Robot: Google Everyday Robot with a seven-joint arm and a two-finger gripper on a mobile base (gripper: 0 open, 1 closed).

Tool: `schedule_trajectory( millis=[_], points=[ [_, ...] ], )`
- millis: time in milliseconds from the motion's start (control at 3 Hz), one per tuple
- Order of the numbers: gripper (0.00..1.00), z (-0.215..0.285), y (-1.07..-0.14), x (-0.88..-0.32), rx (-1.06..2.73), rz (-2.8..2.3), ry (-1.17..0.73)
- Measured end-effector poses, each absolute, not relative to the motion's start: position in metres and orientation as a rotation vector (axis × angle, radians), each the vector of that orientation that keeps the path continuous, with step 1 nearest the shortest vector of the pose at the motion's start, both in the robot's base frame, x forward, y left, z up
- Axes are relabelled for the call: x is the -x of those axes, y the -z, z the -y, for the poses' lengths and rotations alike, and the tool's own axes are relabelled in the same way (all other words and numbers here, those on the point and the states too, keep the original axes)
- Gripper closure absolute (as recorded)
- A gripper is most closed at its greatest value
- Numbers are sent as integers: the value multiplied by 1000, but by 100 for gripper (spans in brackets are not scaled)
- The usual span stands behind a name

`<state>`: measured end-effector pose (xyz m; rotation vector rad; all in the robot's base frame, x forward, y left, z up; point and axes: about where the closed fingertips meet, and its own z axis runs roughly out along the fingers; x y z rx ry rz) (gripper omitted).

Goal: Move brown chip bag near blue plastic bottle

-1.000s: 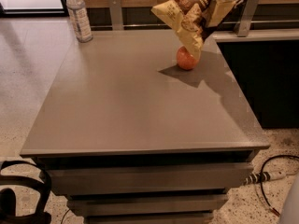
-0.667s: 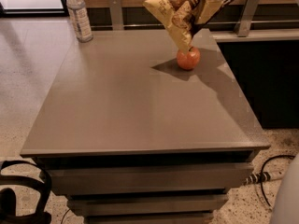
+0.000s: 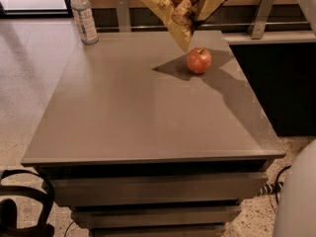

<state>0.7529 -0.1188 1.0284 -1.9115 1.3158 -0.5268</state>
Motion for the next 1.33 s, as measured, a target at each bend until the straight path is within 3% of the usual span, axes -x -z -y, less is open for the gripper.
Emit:
schedule_trajectory(
  millis=[1333],
  points=[
    [100,-25,-922,-854,1877,-1102,180]
  ],
)
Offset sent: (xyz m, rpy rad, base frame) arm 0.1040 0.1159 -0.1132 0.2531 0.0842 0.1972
